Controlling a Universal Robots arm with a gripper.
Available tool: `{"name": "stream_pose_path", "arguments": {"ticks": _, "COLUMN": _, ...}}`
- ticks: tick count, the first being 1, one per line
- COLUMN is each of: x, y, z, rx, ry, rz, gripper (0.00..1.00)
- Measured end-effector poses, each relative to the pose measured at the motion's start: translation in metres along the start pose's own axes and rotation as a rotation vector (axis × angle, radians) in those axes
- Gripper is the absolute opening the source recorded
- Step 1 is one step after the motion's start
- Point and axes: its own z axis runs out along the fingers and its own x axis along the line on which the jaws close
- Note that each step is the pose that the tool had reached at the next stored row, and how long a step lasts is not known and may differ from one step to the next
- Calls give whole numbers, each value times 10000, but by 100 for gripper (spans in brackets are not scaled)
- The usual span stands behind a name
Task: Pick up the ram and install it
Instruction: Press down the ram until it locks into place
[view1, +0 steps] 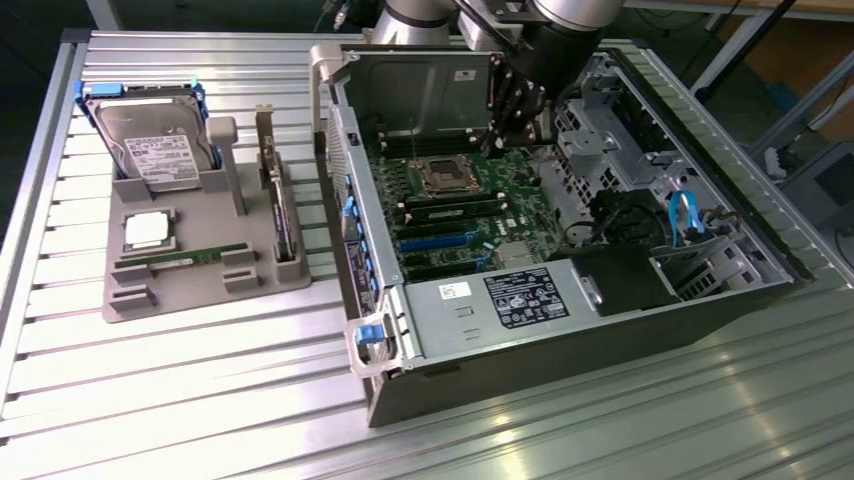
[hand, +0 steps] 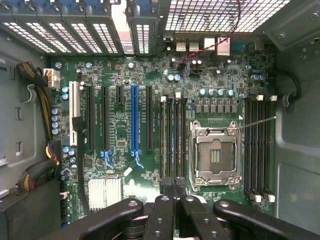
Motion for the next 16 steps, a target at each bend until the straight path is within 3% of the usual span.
{"name": "stream_pose_path", "arguments": {"ticks": 7, "x": 0, "y": 0, "z": 0, "rx": 4, "ry": -3, "rz": 66, "gripper": 10}}
{"name": "stream_pose_path", "arguments": {"ticks": 16, "x": 0, "y": 0, "z": 3, "rx": 83, "ry": -46, "rz": 1554, "gripper": 10}}
